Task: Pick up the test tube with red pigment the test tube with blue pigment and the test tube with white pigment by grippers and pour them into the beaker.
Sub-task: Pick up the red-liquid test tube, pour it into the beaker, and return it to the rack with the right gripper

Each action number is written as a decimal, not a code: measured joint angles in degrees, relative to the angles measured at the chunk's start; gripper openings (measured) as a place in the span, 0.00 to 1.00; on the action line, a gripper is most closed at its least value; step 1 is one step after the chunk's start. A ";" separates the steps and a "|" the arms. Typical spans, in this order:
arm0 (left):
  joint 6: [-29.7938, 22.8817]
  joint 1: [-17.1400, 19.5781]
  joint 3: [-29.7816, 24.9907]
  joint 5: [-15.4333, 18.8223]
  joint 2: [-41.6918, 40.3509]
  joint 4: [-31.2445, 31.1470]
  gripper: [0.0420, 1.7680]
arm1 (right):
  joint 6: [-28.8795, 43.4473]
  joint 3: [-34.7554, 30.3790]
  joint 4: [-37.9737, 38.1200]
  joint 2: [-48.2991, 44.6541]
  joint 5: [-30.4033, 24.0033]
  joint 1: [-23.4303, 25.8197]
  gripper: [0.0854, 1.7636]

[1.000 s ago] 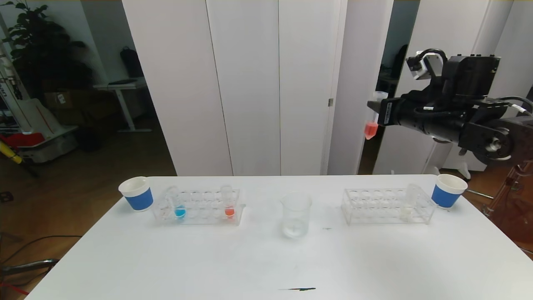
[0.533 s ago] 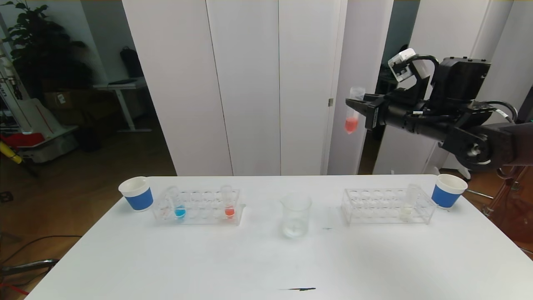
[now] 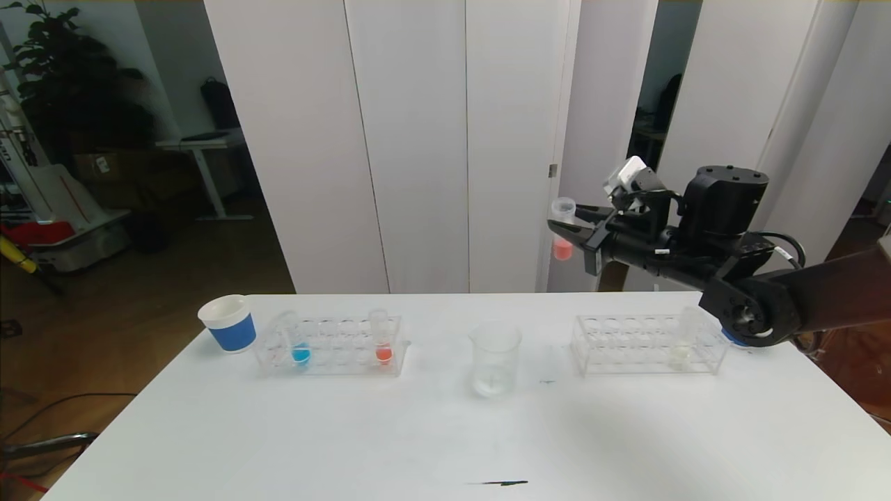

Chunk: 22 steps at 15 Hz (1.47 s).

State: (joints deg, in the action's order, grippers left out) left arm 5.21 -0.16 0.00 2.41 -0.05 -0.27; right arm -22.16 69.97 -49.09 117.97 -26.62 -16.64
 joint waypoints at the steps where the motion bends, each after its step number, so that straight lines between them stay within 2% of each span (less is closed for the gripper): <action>1: 0.02 0.00 0.00 -0.02 0.00 0.02 0.99 | -1.32 -0.79 -0.07 -0.16 -0.05 -0.61 0.29; 4: 0.00 -0.02 0.00 -0.02 0.00 0.00 0.99 | -5.45 -1.89 -0.77 -0.24 -4.16 -2.05 0.29; 7: -0.02 -0.02 0.00 -0.02 0.00 0.02 0.99 | -13.45 -2.74 -0.85 -0.16 -8.68 -2.24 0.29; 12: 0.02 0.02 0.00 -0.02 0.00 0.00 0.99 | -29.18 -2.80 -0.38 1.07 -9.40 -2.32 0.29; 17: 0.02 0.00 0.00 -0.02 0.00 0.00 0.99 | -38.53 -0.77 -0.24 3.19 -9.56 -2.90 0.29; 22: 0.02 -0.05 0.00 0.00 0.00 0.00 0.99 | -47.57 4.64 1.41 6.58 -11.93 -3.21 0.29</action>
State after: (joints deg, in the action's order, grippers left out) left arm 5.23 -0.21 0.00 2.41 -0.05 -0.27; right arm -69.73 74.62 -47.68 124.55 -38.56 -19.85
